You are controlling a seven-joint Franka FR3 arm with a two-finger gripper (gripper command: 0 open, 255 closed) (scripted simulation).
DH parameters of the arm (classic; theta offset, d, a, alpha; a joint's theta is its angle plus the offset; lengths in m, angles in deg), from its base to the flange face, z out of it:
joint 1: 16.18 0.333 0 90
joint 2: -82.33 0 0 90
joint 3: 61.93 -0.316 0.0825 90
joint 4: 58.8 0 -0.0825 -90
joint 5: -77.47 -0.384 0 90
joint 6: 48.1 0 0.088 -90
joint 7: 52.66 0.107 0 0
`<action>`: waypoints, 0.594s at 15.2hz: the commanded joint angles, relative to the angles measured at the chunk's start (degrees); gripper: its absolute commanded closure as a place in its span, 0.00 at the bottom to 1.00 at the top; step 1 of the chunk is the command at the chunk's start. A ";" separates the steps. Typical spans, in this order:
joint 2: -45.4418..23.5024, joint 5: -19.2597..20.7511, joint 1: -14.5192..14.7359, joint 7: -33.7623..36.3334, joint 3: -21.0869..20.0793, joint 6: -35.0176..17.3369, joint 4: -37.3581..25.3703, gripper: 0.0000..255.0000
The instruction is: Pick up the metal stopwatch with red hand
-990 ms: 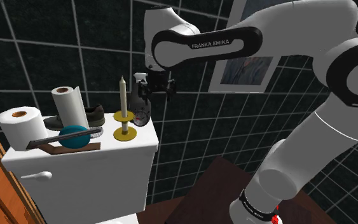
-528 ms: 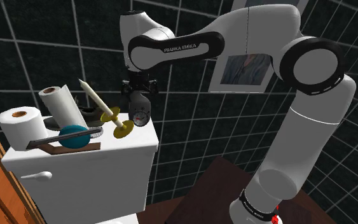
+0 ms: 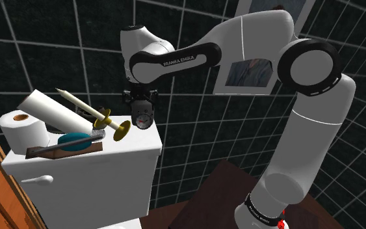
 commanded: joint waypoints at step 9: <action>-0.02 0.11 -0.03 0.18 0.03 -0.76 0.71 1.00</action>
